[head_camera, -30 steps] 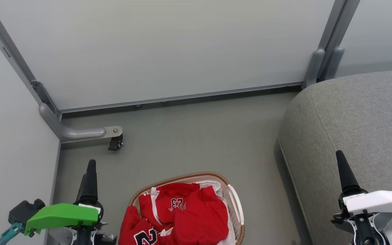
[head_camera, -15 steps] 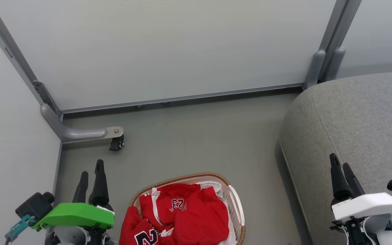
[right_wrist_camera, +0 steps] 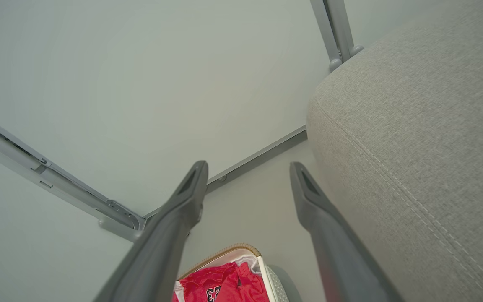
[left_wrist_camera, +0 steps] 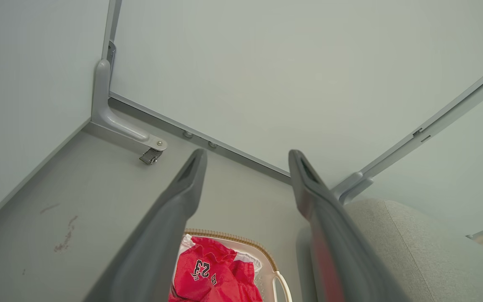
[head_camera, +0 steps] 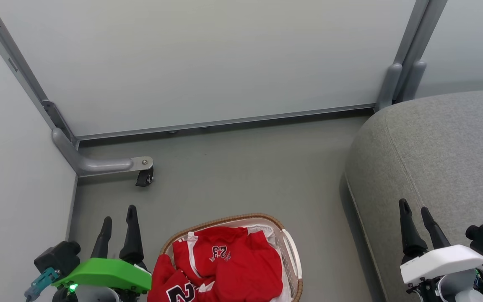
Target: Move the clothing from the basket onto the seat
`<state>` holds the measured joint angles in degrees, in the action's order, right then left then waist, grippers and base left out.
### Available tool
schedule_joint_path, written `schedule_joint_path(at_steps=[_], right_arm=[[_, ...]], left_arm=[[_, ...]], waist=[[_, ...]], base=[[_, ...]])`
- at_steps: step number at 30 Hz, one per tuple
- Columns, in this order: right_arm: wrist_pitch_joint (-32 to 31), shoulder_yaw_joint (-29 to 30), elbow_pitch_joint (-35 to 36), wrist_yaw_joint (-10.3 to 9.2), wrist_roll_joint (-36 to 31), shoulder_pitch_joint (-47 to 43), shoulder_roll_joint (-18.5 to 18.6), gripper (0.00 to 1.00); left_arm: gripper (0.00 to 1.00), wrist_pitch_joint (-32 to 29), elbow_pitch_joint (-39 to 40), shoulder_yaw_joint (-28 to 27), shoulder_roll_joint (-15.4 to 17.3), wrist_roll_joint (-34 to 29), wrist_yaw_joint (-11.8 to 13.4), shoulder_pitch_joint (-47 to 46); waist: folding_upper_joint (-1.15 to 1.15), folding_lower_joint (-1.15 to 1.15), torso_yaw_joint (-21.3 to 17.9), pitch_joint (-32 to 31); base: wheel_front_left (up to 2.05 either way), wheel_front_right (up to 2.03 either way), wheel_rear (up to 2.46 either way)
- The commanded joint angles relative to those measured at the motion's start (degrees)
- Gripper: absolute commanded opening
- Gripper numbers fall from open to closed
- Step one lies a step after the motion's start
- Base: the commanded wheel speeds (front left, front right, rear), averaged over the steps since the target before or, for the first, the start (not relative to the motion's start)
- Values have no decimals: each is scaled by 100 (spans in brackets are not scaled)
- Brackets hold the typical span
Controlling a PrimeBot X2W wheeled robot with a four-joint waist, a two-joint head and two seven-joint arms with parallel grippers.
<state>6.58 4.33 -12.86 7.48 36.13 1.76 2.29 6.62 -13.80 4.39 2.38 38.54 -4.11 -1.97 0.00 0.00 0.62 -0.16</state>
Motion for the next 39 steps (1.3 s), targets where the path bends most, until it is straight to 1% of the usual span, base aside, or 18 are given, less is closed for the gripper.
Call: schedule_joint_path(at_steps=[1,18,39], right_arm=[[59,-16,39,1,-197,-16,41,100],[321,-61,26,1,-1292,-88,52,100],[584,-90,43,1,-2401,-176,62,100]], left_arm=[[100,58,10,29,39,-177,-12,-1],[100,313,-269,148,49,-1019,24,36],[100,579,-521,265,57,-1926,75,87]], waist=[[0,0,2,-1],[0,0,33,-14],[0,0,73,-19]], base=[[0,0,0],[0,0,0],[0,0,0]])
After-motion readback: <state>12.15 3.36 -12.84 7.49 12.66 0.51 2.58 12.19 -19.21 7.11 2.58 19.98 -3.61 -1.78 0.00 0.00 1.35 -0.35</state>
